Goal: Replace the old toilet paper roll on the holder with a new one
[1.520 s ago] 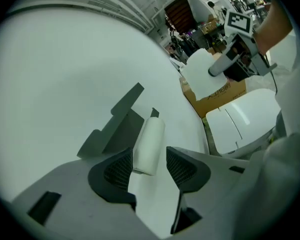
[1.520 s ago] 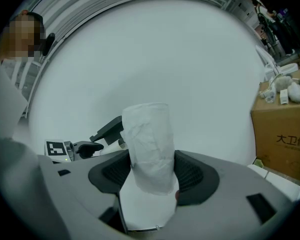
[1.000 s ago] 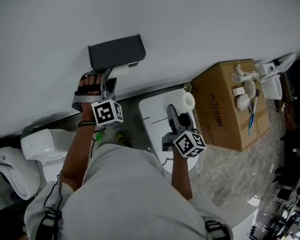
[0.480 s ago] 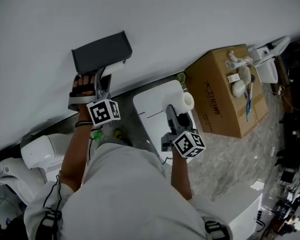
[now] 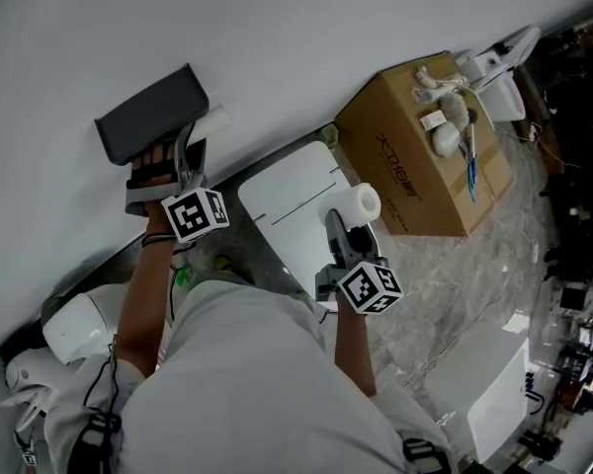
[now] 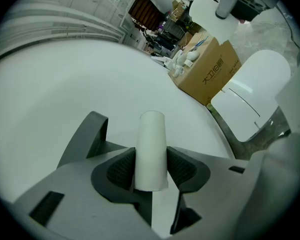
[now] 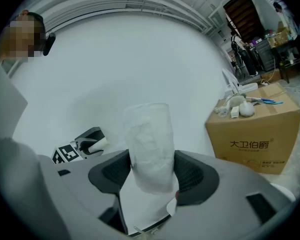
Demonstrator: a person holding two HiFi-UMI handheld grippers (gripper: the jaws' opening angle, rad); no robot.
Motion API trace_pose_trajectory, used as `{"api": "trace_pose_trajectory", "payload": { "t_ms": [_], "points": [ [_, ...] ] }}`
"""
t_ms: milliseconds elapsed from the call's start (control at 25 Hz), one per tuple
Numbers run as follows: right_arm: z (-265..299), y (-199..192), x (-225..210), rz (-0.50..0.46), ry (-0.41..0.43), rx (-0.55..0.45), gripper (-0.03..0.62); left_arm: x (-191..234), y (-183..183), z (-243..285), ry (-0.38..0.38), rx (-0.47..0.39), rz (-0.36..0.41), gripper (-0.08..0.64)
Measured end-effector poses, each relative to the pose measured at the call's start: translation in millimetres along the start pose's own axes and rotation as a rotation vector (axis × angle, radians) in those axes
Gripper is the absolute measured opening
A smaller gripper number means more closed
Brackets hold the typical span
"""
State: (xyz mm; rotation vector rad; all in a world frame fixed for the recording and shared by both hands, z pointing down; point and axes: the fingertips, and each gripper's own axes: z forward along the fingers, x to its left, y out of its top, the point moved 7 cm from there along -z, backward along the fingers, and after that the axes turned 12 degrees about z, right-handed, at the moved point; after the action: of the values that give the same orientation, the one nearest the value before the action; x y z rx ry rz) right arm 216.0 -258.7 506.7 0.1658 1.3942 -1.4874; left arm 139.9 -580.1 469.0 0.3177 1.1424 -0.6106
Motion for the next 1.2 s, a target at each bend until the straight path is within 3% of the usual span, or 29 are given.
{"api": "trace_pose_trajectory", "payload": {
  "t_ms": [720,960,1080,1200],
  "points": [
    [-86.3,2.6,-28.8,0.04,-0.162,-0.131,0.278,3.5,60.0,31.3,-0.005,-0.123,0.048,0.209],
    [-97.6,2.0,-30.3,0.029,-0.157,-0.136,0.278,4.2,76.5,6.1,0.038,-0.227,-0.013,0.209],
    [-96.4,3.3,-25.1,0.034,-0.133,-0.14,0.278,-0.3,88.7,-8.8,0.017,-0.294,-0.028,0.209],
    [-85.7,8.2,-22.5,0.055,-0.09,-0.149,0.278,-7.1,92.7,-28.8,-0.011,-0.341,-0.099,0.209]
  ]
}}
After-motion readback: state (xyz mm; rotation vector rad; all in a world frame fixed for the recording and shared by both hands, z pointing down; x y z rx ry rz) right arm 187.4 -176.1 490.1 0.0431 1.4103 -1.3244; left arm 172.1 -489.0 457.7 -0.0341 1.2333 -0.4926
